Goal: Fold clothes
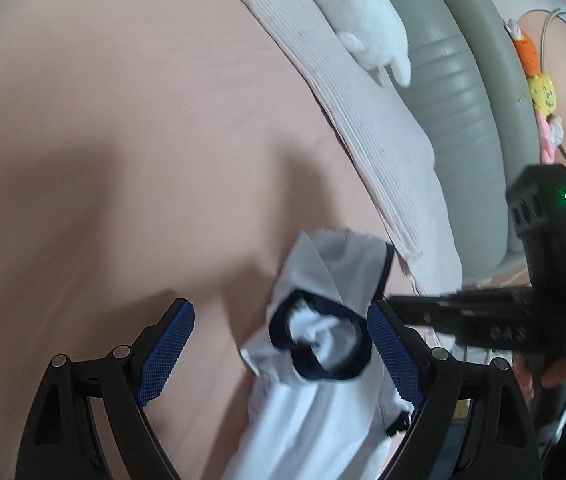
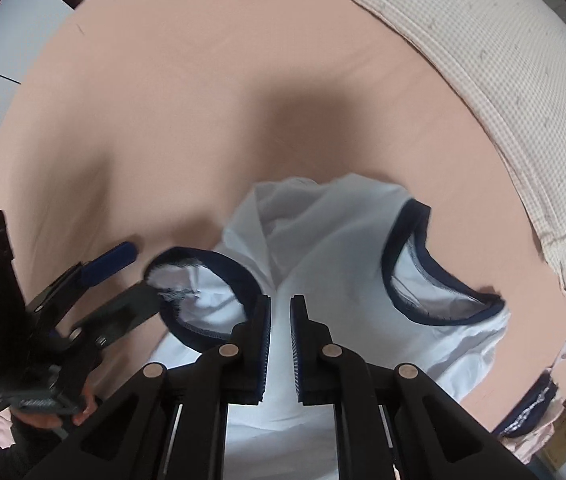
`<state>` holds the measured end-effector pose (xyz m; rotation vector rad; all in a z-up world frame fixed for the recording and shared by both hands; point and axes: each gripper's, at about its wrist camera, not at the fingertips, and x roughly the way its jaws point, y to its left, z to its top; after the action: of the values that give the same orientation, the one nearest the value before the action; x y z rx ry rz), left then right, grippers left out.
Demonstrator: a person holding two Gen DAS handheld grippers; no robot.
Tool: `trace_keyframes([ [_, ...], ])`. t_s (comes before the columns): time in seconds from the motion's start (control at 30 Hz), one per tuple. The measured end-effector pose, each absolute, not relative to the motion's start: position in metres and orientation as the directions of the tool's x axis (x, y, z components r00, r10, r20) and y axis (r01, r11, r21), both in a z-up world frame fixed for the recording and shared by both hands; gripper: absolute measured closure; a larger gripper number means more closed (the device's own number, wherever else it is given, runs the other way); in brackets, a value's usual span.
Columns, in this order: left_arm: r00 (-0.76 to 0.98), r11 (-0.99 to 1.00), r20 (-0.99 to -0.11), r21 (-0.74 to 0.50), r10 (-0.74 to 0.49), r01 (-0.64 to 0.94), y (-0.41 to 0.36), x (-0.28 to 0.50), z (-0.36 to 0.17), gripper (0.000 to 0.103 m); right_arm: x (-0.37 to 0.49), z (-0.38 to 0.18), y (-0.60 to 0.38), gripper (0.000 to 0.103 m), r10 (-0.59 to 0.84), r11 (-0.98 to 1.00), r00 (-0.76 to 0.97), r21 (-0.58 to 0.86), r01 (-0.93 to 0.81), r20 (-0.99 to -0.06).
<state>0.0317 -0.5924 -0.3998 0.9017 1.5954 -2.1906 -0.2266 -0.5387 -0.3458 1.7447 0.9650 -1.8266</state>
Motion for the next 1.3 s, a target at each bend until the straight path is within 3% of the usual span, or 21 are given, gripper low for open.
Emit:
trace_keyframes([
  [0.13,-0.774,-0.281,-0.613,-0.779,0.156,0.560,-0.596,0.036,-0.410,0.019,-0.217,-0.360,-0.547,0.095,0.161,-0.645,-0.093,-0.176,0.744,-0.983],
  [0.2,-0.759,-0.295,-0.633,-0.763,0.155,0.576,-0.597,0.037,-0.410,0.043,-0.213,-0.368,-0.551,0.095,0.170,-0.638,-0.083,-0.174,0.750,-0.982],
  [0.27,-0.758,-0.297,-0.631,-0.764,0.164,0.572,-0.595,0.037,-0.411,0.053,-0.213,-0.372,-0.552,0.094,0.180,-0.642,-0.081,-0.179,0.745,-0.980],
  [0.33,-0.760,-0.298,-0.626,-0.770,0.175,0.565,-0.594,0.035,-0.411,0.055,-0.213,-0.373,-0.551,0.086,0.174,-0.654,-0.076,-0.173,0.737,-0.982],
  [0.4,-0.757,-0.304,-0.627,-0.768,0.181,0.564,-0.592,0.032,-0.413,0.065,-0.214,-0.373,-0.549,0.070,0.159,-0.668,-0.063,-0.155,0.728,-0.985],
  [0.6,-0.753,-0.315,-0.619,-0.777,0.224,0.545,-0.586,0.024,-0.418,0.084,-0.202,-0.373,-0.549,0.070,0.125,-0.632,-0.062,-0.128,0.765,-0.990],
  [0.7,-0.744,-0.348,-0.626,-0.768,0.233,0.537,-0.579,0.019,-0.415,0.088,-0.193,-0.378,-0.552,0.070,0.129,-0.594,-0.073,-0.136,0.793,-0.989],
  [0.77,-0.738,-0.365,-0.634,-0.759,0.229,0.539,-0.576,0.017,-0.415,0.089,-0.183,-0.386,-0.561,0.071,0.100,-0.390,-0.036,-0.072,0.918,-0.994],
  [0.83,-0.741,-0.365,-0.630,-0.763,0.233,0.534,-0.575,0.017,-0.416,0.091,-0.176,-0.390,-0.565,0.084,0.110,-0.325,-0.074,-0.107,0.940,-0.991],
  [0.87,-0.744,-0.364,-0.625,-0.767,0.236,0.529,-0.575,0.017,-0.416,0.092,-0.174,-0.390,-0.565,0.098,0.113,-0.320,-0.090,-0.122,0.939,-0.990],
  [1.2,-0.789,-0.327,-0.512,-0.850,0.338,0.412,-0.558,0.006,-0.414,0.095,-0.176,-0.373,-0.547,0.098,0.114,-0.345,-0.171,-0.200,0.917,-0.979],
  [1.3,-0.761,-0.396,-0.544,-0.824,0.354,0.405,-0.543,-0.005,-0.407,0.095,-0.180,-0.372,-0.532,0.098,0.124,-0.367,-0.160,-0.195,0.910,-0.979],
])
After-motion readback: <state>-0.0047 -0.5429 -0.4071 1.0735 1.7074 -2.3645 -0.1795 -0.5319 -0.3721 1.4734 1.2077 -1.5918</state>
